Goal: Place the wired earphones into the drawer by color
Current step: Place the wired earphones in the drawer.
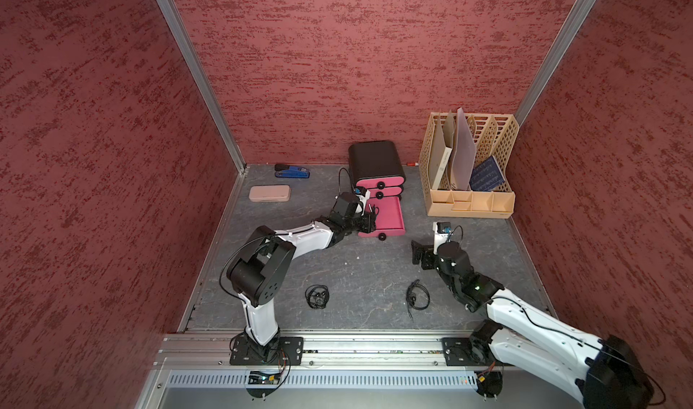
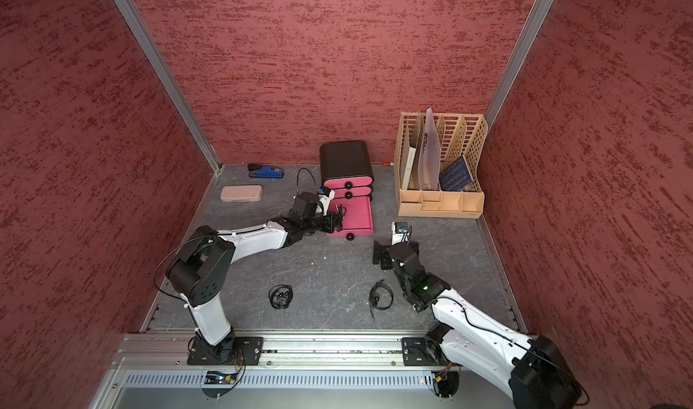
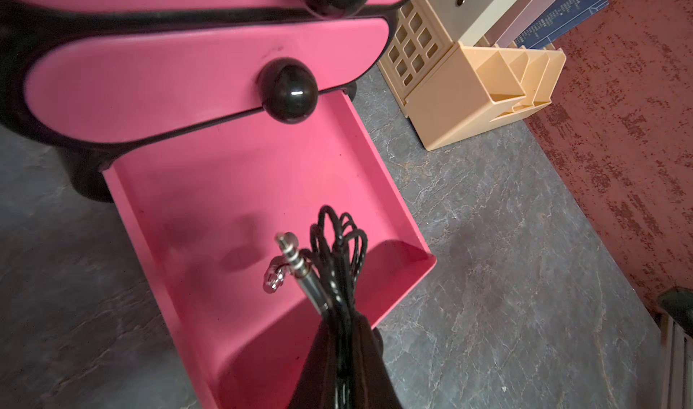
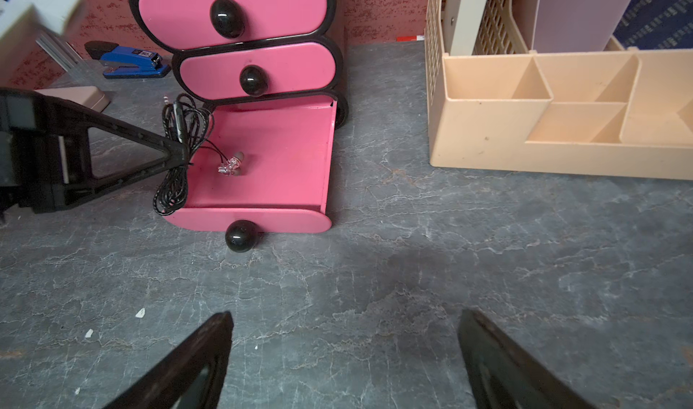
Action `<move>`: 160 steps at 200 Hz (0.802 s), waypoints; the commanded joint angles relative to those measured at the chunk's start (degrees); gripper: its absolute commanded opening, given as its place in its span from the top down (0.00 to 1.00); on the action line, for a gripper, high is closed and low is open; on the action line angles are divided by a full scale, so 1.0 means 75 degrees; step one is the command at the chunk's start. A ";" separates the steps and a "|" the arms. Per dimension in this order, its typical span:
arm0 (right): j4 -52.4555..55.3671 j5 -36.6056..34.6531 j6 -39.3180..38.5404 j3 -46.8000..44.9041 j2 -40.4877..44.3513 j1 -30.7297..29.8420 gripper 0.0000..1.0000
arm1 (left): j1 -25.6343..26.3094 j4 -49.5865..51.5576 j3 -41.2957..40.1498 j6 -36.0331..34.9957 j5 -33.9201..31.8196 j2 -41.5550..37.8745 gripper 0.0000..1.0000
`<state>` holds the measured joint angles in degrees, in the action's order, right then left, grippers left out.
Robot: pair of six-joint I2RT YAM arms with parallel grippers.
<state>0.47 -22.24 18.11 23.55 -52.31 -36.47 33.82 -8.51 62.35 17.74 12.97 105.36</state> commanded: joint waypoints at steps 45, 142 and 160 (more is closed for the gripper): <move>-0.0232 0.0088 -0.0012 -0.0011 -0.0025 0.0034 0.01 | -0.0115 -0.0599 0.0245 0.0167 -0.0363 0.0432 0.92; 0.0069 0.0094 -0.0120 0.0156 0.0014 0.0034 0.01 | -0.0180 -0.0437 -0.0468 0.0355 -0.0385 -0.0740 0.48; 0.0327 0.0146 -0.0197 0.0309 -0.0071 0.0035 0.01 | -0.0174 -0.0419 -0.1051 0.0453 -0.0345 -0.1578 0.41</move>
<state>0.60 -22.17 17.72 23.62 -52.42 -36.47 32.77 -11.16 58.57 20.23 10.15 101.78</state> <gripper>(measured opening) 0.985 0.553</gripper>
